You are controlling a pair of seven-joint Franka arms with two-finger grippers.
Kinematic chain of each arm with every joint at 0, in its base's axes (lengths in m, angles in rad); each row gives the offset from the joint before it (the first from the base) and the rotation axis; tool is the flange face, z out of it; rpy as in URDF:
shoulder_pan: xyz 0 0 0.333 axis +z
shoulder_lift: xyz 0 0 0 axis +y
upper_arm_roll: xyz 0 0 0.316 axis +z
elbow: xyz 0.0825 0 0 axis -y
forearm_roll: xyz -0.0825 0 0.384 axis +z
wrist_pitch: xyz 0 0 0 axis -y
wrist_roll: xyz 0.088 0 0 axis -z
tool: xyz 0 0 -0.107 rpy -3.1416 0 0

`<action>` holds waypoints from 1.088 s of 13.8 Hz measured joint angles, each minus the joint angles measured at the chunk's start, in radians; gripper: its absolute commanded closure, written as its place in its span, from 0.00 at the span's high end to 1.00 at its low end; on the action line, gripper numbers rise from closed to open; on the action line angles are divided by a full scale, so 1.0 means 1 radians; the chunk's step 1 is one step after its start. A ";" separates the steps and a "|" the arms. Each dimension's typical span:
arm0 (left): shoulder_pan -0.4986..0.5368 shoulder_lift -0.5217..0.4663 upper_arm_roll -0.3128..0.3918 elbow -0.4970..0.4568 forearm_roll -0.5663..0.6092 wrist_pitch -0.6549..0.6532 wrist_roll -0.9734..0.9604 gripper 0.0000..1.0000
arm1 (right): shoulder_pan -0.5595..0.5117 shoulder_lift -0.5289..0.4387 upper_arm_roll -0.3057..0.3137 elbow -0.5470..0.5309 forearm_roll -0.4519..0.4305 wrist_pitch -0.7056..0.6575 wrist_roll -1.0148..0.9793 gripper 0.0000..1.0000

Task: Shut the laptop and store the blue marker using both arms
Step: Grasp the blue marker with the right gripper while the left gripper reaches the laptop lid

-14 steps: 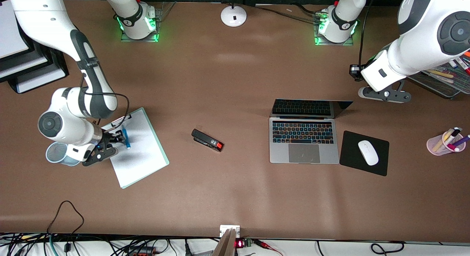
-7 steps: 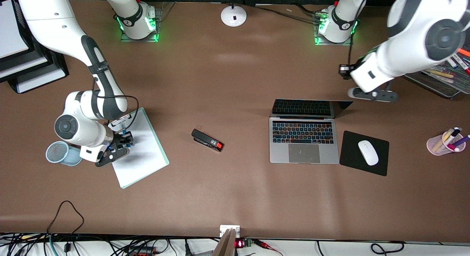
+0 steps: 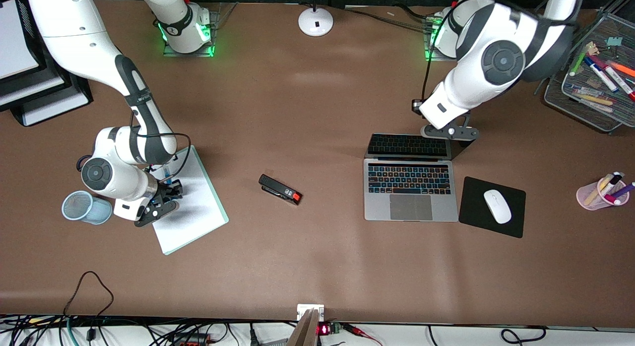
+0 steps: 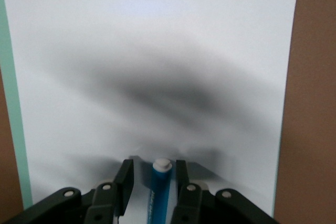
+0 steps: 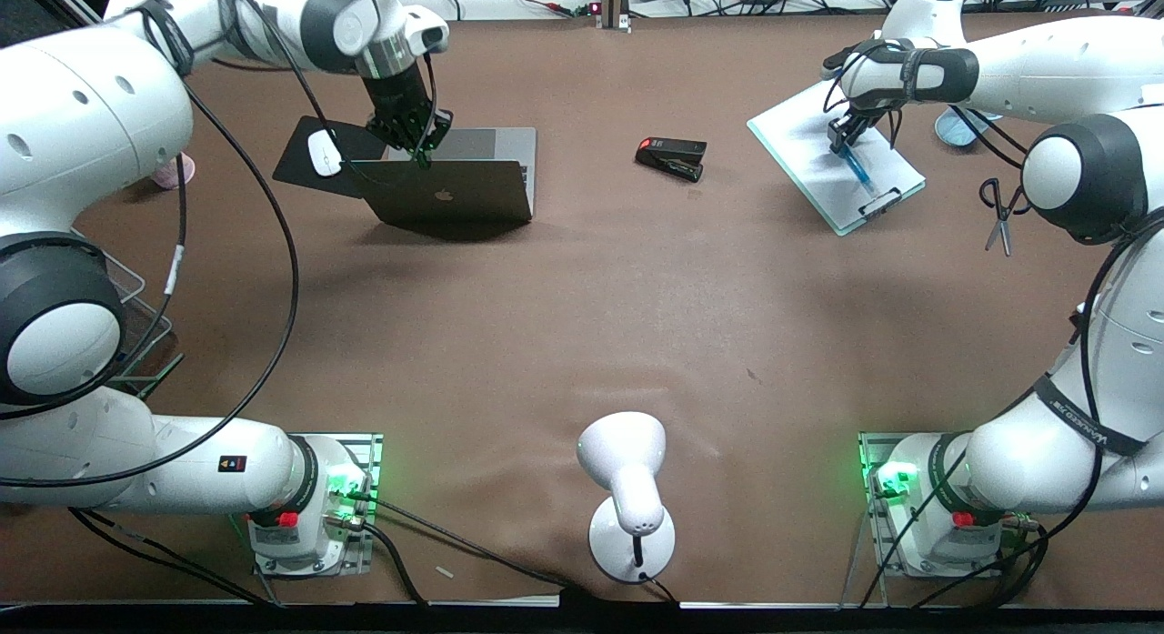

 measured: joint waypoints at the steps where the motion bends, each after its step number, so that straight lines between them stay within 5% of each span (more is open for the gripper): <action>1: 0.000 0.000 -0.006 -0.036 0.000 0.052 -0.022 0.00 | 0.000 0.003 0.000 0.000 0.000 0.005 0.000 0.19; 7: 0.004 0.001 -0.042 -0.122 0.077 0.192 -0.071 0.00 | 0.000 0.006 -0.002 0.001 0.000 0.012 -0.001 0.14; 9: 0.015 0.002 -0.040 -0.122 0.129 0.242 -0.080 0.00 | 0.000 0.006 -0.002 0.001 0.000 0.012 -0.001 0.00; 15: 0.069 0.055 -0.034 -0.118 0.140 0.378 -0.080 0.00 | -0.002 0.006 -0.005 0.026 0.000 0.017 -0.001 0.00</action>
